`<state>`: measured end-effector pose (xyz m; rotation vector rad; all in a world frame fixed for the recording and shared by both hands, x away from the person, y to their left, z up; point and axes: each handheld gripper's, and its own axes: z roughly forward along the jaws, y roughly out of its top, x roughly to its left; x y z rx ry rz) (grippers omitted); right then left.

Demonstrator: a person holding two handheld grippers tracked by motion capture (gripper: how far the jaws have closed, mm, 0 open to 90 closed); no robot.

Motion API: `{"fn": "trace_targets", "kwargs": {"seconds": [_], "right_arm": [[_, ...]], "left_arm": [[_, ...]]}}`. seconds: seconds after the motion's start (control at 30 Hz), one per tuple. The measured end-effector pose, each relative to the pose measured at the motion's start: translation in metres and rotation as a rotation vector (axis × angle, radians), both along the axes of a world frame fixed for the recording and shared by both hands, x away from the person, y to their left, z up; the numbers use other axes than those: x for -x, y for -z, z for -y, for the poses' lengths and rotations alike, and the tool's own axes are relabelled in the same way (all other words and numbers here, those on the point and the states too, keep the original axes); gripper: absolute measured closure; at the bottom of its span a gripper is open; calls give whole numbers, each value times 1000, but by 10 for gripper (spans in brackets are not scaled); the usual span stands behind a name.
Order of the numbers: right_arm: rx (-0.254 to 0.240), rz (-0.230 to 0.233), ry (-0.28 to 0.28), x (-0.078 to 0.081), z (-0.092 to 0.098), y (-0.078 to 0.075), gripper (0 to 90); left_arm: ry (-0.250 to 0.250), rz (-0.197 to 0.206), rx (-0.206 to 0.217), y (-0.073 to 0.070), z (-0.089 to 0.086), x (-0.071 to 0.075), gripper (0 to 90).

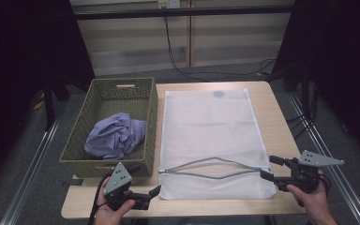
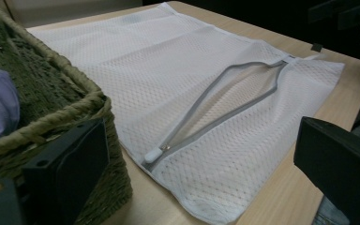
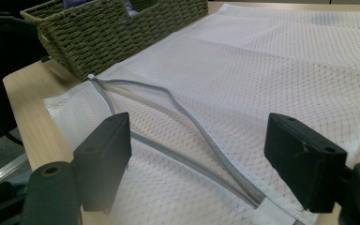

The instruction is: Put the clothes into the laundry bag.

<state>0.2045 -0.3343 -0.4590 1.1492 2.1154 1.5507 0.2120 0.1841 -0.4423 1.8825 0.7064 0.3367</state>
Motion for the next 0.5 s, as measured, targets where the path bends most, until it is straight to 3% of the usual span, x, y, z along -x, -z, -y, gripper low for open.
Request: {"fn": "trace_targets", "kwargs": {"seconds": [0.5], "right_arm": [[-14, -42, -17, -9, 1, 3, 240]], "left_arm": [[2, 2, 22, 5, 5, -6, 34]]}}
